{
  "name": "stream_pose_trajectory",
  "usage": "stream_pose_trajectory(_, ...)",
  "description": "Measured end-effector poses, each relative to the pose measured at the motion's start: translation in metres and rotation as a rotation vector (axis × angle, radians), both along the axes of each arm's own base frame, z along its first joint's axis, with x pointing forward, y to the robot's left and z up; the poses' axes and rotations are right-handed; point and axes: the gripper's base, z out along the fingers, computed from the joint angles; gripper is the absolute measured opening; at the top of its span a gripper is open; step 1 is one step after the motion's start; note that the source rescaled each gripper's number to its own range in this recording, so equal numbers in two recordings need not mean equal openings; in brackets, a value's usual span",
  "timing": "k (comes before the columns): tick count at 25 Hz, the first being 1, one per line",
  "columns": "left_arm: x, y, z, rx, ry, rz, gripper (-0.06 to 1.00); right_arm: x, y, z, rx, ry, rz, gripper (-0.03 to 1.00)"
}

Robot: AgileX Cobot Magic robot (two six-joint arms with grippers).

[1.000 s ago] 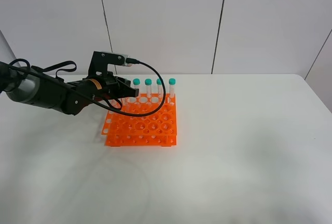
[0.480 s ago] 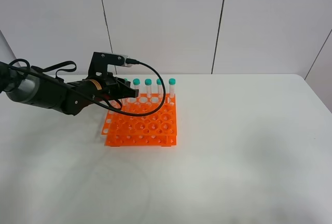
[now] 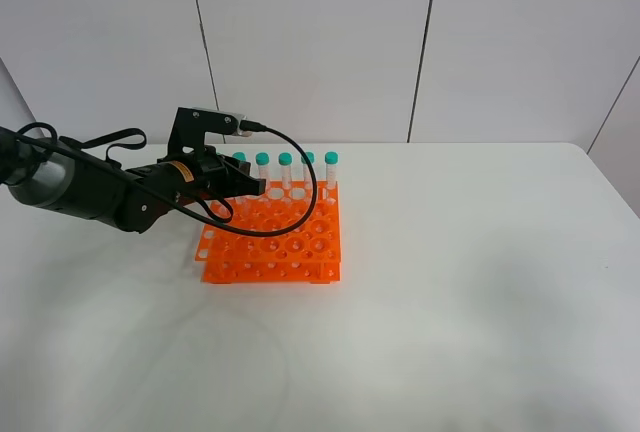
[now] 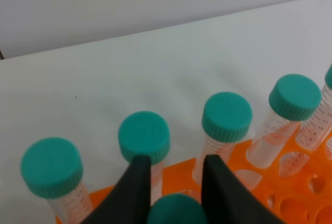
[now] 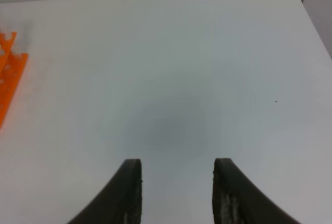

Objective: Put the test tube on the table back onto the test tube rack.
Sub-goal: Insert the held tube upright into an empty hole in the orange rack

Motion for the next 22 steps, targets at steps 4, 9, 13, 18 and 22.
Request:
stream_pose_trajectory(4, 0.0000, 0.0000, 0.0000, 0.000, 0.000, 0.000, 0.00, 0.0000, 0.0000, 0.0000, 0.000, 0.000, 0.000, 0.39)
stream_pose_trajectory(9, 0.0000, 0.0000, 0.0000, 0.000, 0.000, 0.000, 0.00, 0.0000, 0.0000, 0.0000, 0.000, 0.000, 0.000, 0.39)
stream_pose_trajectory(13, -0.0005, 0.0002, -0.0005, 0.001, 0.002, 0.000, 0.11, 0.0000, 0.0000, 0.0000, 0.000, 0.000, 0.000, 0.39)
stream_pose_trajectory(18, -0.0008, 0.0000, -0.0008, 0.001, 0.003, -0.001, 0.31, 0.0000, 0.0000, 0.0000, 0.000, 0.000, 0.000, 0.39)
stream_pose_trajectory(22, -0.0008, 0.0000, -0.0008, 0.001, 0.003, -0.001, 0.34, 0.0000, 0.0000, 0.0000, 0.000, 0.000, 0.000, 0.39)
